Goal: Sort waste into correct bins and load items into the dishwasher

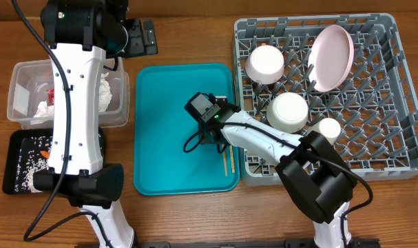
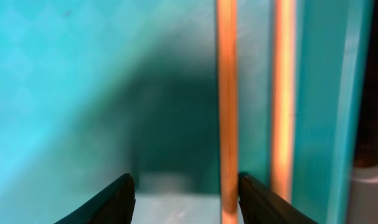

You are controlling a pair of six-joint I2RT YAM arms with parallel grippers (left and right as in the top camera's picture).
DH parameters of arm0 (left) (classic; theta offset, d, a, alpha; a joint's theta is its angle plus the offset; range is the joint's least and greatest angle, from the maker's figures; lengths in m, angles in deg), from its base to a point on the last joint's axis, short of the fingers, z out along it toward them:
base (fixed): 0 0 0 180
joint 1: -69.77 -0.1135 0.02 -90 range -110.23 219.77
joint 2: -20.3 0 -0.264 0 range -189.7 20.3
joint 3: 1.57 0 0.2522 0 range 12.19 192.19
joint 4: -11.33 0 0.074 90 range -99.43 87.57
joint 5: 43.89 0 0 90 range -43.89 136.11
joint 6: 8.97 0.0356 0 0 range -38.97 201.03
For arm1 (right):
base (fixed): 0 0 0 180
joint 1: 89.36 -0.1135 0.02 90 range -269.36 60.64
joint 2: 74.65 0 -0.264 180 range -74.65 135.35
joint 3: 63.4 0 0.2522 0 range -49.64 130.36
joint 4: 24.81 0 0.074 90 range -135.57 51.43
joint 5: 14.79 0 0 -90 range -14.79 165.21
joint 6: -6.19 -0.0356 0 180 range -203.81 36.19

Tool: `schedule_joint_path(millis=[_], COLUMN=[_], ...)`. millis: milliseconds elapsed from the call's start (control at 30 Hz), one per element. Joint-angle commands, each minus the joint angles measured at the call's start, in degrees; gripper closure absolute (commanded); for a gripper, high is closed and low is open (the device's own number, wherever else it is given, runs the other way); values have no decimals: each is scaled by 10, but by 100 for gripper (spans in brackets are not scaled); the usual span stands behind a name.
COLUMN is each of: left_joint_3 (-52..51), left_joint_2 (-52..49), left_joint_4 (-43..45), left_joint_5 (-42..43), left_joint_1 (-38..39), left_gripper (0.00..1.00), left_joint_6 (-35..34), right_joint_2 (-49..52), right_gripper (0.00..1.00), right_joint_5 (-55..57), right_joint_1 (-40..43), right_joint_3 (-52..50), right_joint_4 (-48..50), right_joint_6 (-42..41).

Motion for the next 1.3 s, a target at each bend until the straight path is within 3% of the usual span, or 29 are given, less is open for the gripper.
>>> schedule_joint_path(millis=[0,200,333,667,1000,1167,1267], left_joint_3=[11,11,11,11,11,11,11], left_joint_2=[13,13,13,13,13,13,13], left_joint_4=[0,0,0,0,0,0,0], left_joint_5=[6,6,6,6,6,6,6], left_joint_1=[4,4,4,4,4,4,4], left_gripper=[0,0,0,0,0,0,0], left_joint_6=[-6,-6,-6,-6,-6,-6,-6], right_joint_2=[7,7,7,20,26,26,26], right_gripper=[43,44,54,58,77,91,92], right_joint_5=[-49,-52,-33,-10,-7,-7,-7], right_joint_1=[1,0,0,0,0,0,0], right_joint_3=[10,10,10,10,10,10,10], right_joint_4=[7,10,12,14,16,16,16], right_joint_6=[-13,-13,-13,-13,-13,-13,-13])
